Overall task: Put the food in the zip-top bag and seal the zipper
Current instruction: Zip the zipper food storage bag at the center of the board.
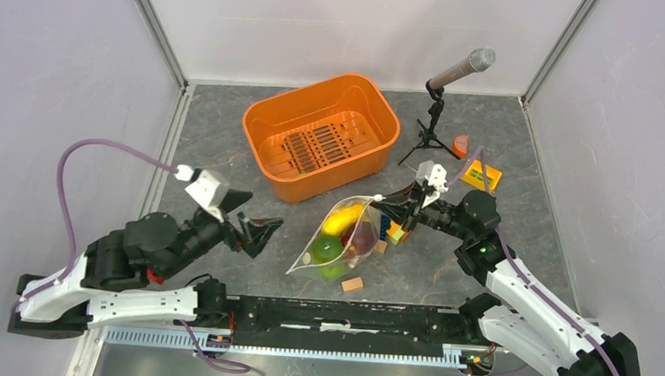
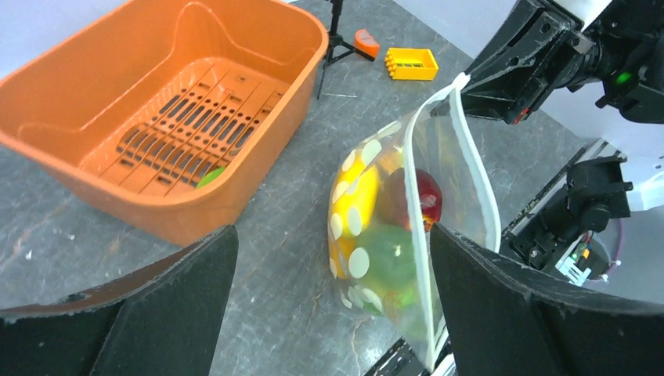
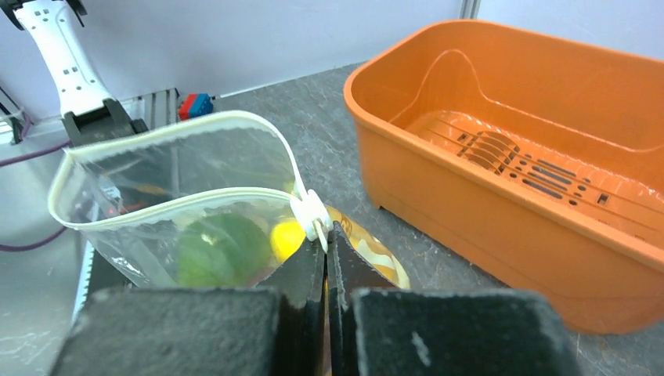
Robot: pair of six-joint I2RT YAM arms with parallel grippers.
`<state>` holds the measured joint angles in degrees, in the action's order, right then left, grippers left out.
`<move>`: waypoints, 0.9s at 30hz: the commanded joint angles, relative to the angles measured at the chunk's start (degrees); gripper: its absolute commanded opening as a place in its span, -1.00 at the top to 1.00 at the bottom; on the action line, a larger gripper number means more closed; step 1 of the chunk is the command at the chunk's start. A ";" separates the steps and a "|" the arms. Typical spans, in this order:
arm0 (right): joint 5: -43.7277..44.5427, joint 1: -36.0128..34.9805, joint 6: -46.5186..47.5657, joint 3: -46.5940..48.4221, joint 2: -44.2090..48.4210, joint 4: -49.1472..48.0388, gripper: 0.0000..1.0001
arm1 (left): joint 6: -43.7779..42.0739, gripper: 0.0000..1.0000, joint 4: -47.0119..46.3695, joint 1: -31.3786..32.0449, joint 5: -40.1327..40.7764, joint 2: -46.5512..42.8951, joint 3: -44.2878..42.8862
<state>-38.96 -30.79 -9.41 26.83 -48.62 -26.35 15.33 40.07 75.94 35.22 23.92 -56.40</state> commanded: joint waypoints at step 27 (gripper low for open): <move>20.81 -17.47 6.53 29.32 -7.51 33.21 1.00 | -11.10 -1.00 -11.91 0.00 -8.20 13.47 -7.58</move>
<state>-11.66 -48.05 -2.74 49.98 -53.43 2.76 6.72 30.26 75.94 27.90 37.23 -61.71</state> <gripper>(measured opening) 0.004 0.994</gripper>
